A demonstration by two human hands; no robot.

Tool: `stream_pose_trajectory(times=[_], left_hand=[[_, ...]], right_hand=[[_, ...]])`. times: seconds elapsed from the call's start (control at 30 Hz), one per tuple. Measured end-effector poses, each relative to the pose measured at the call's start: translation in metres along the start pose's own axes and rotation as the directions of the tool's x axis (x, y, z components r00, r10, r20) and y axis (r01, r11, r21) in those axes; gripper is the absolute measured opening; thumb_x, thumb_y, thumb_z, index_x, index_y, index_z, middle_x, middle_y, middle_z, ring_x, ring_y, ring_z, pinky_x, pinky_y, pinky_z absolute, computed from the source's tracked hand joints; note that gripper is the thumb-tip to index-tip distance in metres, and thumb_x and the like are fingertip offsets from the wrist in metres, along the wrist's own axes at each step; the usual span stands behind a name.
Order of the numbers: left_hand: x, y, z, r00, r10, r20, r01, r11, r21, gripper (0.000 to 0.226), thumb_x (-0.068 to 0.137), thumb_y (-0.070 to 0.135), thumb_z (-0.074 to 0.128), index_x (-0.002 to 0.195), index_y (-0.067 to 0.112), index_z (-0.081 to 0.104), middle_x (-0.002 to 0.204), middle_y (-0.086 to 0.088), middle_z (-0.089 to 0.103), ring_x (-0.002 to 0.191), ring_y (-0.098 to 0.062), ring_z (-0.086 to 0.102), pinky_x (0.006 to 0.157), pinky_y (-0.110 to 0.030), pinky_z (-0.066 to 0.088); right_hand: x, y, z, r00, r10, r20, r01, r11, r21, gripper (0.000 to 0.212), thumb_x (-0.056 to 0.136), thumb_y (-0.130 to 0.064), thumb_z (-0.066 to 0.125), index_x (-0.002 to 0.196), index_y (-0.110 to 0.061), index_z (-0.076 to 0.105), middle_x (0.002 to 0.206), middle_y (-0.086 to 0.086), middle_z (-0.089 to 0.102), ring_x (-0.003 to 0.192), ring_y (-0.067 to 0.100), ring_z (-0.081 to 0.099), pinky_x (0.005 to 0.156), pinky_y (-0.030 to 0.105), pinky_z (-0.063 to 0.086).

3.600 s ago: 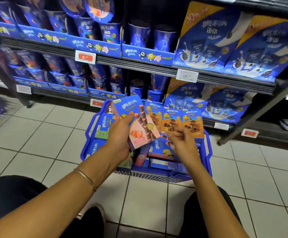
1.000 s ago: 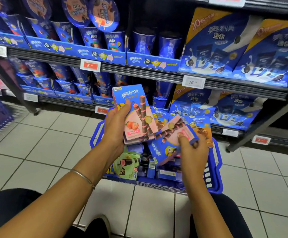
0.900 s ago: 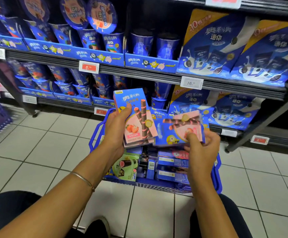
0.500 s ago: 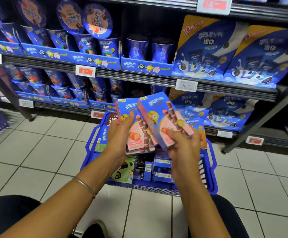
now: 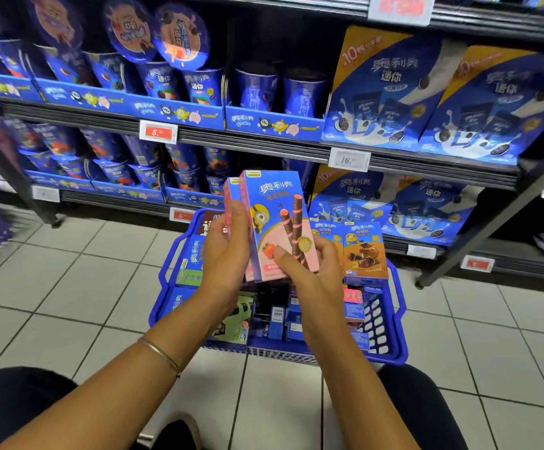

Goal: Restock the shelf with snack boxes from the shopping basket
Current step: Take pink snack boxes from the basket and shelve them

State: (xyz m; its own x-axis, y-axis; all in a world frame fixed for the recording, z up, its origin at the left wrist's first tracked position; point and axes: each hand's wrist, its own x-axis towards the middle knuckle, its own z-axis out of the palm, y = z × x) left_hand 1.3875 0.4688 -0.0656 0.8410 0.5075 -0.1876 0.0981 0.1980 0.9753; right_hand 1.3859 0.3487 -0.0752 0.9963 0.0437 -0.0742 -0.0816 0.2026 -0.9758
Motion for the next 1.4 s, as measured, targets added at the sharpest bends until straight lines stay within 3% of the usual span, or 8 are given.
stream_pose_trajectory(times=[0.1, 0.2, 0.37, 0.5, 0.6, 0.87, 1.1, 1.4], left_hand=[[0.002, 0.003, -0.003, 0.996, -0.045, 0.083, 0.046, 0.999, -0.013, 0.086, 0.073, 0.090, 0.061, 0.123, 0.021, 0.067, 0.107, 0.002, 0.082, 0.093, -0.019, 0.080, 0.073, -0.036, 0.065], [0.005, 0.002, -0.008, 0.986, -0.080, 0.147, 0.089, 0.995, -0.054, 0.073, 0.071, 0.056, 0.086, 0.130, 0.020, 0.062, 0.113, -0.001, 0.080, 0.097, -0.023, 0.080, 0.073, -0.037, 0.064], [0.011, 0.003, -0.009, 0.978, -0.136, 0.159, 0.160, 0.975, -0.153, 0.057, 0.091, 0.031, 0.079, 0.137, 0.003, 0.058, 0.115, -0.015, 0.078, 0.100, -0.033, 0.077, 0.083, -0.049, 0.063], [0.010, 0.005, -0.009, 0.963, -0.197, 0.182, 0.229, 0.957, -0.179, 0.060, 0.095, 0.032, 0.074, 0.140, -0.003, 0.056, 0.125, -0.024, 0.073, 0.113, -0.045, 0.071, 0.093, -0.053, 0.060], [0.007, 0.007, -0.007, 0.959, -0.214, 0.186, 0.249, 0.949, -0.192, 0.061, 0.096, 0.032, 0.073, 0.143, -0.003, 0.054, 0.127, -0.025, 0.072, 0.117, -0.046, 0.070, 0.102, -0.062, 0.055], [0.004, 0.012, -0.004, 0.943, -0.258, 0.211, 0.303, 0.927, -0.220, 0.065, 0.097, 0.034, 0.072, 0.147, -0.001, 0.050, 0.131, -0.025, 0.070, 0.120, -0.047, 0.068, 0.103, -0.062, 0.055], [0.005, 0.012, -0.004, 0.940, -0.269, 0.209, 0.314, 0.923, -0.225, 0.064, 0.097, 0.036, 0.071, 0.146, 0.000, 0.052, 0.130, -0.025, 0.070, 0.120, -0.047, 0.068, 0.103, -0.062, 0.055], [0.010, 0.011, -0.009, 0.940, -0.251, 0.231, 0.303, 0.925, -0.228, 0.045, 0.094, 0.041, 0.072, 0.125, 0.008, 0.069, 0.122, -0.021, 0.075, 0.107, -0.042, 0.075, 0.081, -0.048, 0.065]], right_hand=[[0.002, 0.003, 0.002, 0.999, -0.018, 0.036, 0.019, 0.999, -0.033, 0.056, 0.069, -0.025, 0.091, 0.114, -0.023, 0.058, 0.103, -0.013, 0.071, 0.093, 0.007, 0.071, 0.079, 0.023, 0.056], [0.001, 0.007, -0.001, 0.995, -0.042, 0.087, 0.052, 0.992, -0.113, 0.053, 0.071, -0.033, 0.090, 0.114, -0.025, 0.059, 0.103, -0.011, 0.072, 0.093, 0.007, 0.071, 0.076, 0.022, 0.057], [0.023, 0.028, -0.040, 0.999, -0.038, 0.036, 0.045, 0.978, -0.205, 0.027, 0.092, -0.046, 0.066, 0.108, -0.024, 0.065, 0.107, -0.009, 0.071, 0.106, 0.016, 0.068, 0.084, 0.027, 0.056], [0.038, 0.073, -0.092, 0.998, -0.014, -0.058, -0.037, 0.608, -0.793, 0.029, 0.093, -0.030, 0.071, 0.116, -0.018, 0.059, 0.117, 0.002, 0.064, 0.114, 0.024, 0.060, 0.094, 0.038, 0.054], [0.035, 0.093, -0.109, 0.998, 0.017, -0.053, -0.056, 0.329, -0.943, 0.051, 0.092, -0.040, 0.071, 0.133, -0.015, 0.053, 0.137, 0.008, 0.052, 0.127, 0.026, 0.049, 0.106, 0.043, 0.046], [0.042, 0.092, -0.116, 1.000, 0.026, -0.013, -0.016, 0.115, -0.993, 0.053, 0.089, -0.058, 0.065, 0.133, -0.029, 0.056, 0.134, 0.003, 0.049, 0.127, 0.025, 0.044, 0.109, 0.040, 0.038], [0.051, 0.082, -0.122, 0.986, 0.124, 0.110, 0.060, 0.350, -0.935, 0.035, 0.084, -0.042, 0.080, 0.112, -0.026, 0.065, 0.117, -0.005, 0.064, 0.112, 0.021, 0.059, 0.099, 0.043, 0.049], [0.045, 0.030, -0.116, 0.970, -0.235, -0.062, 0.151, 0.781, -0.605, 0.016, 0.090, -0.047, 0.073, 0.093, -0.032, 0.073, 0.098, -0.015, 0.073, 0.090, 0.000, 0.066, 0.079, 0.025, 0.053]])
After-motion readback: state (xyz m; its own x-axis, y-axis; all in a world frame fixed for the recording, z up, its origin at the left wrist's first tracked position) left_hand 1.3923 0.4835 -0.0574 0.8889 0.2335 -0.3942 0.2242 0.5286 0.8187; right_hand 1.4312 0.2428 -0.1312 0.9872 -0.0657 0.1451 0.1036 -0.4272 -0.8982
